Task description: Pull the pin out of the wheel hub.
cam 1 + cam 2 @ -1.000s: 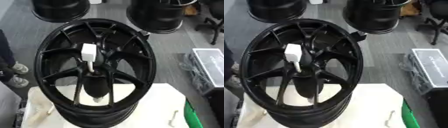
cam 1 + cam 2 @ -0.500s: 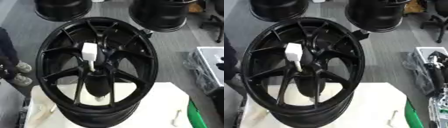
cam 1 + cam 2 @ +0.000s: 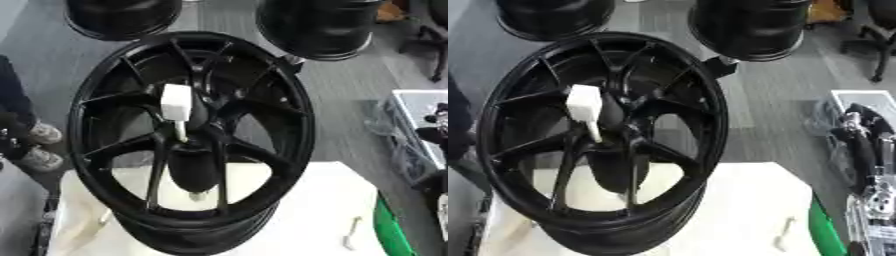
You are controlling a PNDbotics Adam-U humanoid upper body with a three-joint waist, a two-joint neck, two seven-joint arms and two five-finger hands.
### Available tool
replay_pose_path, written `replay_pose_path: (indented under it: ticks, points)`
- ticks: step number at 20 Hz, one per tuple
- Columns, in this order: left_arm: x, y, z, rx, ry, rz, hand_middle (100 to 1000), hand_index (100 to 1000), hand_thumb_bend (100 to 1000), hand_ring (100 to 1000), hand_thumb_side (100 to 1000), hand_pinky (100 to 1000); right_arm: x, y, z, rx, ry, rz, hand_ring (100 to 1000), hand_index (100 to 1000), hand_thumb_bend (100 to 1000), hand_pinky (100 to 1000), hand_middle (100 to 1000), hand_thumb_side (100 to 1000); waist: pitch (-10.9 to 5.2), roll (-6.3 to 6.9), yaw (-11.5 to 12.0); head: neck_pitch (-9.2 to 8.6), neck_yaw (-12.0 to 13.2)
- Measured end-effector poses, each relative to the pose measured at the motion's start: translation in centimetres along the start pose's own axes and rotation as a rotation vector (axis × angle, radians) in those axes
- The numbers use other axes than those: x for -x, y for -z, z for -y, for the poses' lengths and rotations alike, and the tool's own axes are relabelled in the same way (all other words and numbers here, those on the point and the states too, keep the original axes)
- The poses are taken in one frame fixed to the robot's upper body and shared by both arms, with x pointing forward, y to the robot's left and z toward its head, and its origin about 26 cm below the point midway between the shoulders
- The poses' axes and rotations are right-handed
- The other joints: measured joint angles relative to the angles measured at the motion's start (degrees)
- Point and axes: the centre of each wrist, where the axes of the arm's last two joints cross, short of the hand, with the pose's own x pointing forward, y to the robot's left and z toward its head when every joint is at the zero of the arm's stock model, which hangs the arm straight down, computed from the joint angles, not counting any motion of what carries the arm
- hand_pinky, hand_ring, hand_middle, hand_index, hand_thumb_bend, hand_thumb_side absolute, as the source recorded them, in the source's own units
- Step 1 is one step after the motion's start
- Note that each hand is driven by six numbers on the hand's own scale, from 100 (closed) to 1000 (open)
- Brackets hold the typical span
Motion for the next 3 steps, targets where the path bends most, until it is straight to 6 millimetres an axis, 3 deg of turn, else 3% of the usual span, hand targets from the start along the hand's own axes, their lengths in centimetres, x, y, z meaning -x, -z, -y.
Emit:
replay_pose_path:
  ticks: [3]
  points:
    - [0.00, 0.00, 0.00, 0.001, 0.000, -0.001, 509, 644, 672, 488, 797, 546, 0.09, -0.11, -0.02, -0.005, -0.001, -0.004, 555, 778, 100, 663, 589, 661, 0.00, 0.00, 0.0, 0.00, 0.0]
